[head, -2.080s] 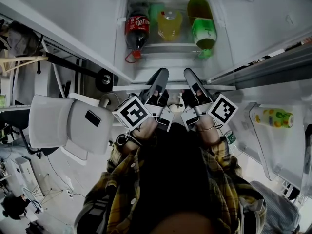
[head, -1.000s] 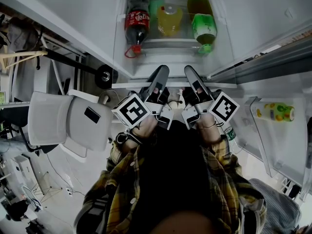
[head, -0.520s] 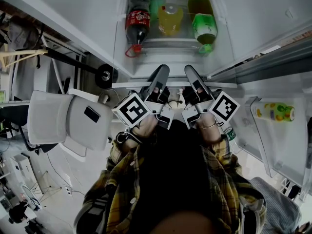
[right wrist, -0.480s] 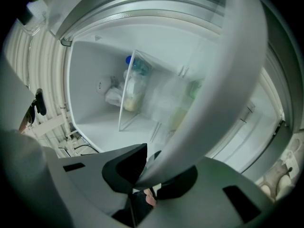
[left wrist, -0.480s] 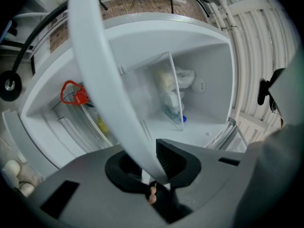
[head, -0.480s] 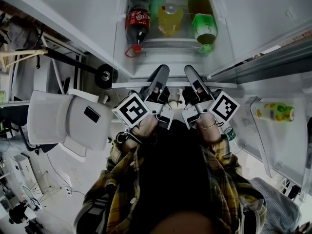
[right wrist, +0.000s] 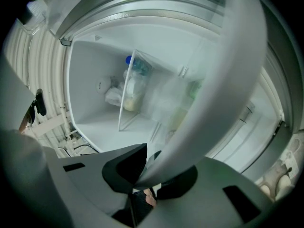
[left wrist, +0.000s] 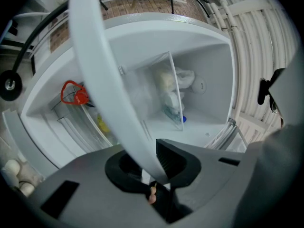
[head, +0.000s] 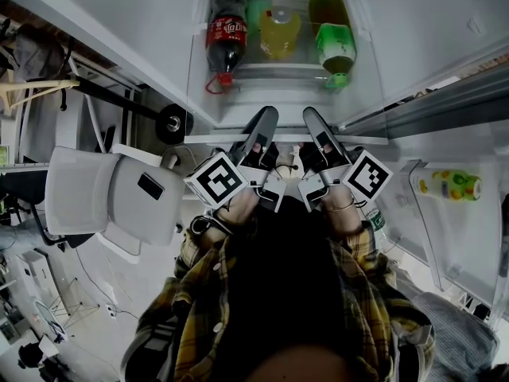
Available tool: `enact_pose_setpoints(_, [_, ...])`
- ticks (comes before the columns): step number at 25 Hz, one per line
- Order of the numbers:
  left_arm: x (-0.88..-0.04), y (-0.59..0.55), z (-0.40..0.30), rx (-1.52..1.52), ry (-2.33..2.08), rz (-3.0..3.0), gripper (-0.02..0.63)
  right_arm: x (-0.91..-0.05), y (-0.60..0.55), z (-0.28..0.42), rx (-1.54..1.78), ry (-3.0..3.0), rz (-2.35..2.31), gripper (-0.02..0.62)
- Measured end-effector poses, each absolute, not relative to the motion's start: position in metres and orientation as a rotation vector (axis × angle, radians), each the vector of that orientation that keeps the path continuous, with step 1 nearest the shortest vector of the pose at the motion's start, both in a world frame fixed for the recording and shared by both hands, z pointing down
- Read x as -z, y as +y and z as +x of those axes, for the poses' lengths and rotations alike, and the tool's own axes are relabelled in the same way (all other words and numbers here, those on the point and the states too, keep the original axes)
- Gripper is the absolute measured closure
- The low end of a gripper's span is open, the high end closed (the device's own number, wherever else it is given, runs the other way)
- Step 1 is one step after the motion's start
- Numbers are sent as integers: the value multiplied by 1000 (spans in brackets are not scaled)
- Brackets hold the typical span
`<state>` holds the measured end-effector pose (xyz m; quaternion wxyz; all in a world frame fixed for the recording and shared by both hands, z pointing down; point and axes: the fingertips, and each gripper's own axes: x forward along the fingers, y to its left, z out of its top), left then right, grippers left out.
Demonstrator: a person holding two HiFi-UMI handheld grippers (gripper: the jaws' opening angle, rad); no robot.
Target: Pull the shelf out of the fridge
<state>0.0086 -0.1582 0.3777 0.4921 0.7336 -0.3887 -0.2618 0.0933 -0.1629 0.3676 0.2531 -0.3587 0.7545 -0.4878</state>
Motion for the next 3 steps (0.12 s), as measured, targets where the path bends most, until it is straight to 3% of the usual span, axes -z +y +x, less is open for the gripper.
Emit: enact_pose_setpoints(3, [-376,-158,11,646,-929,1787,543,-368,-162,95,1327,2051,-979,531])
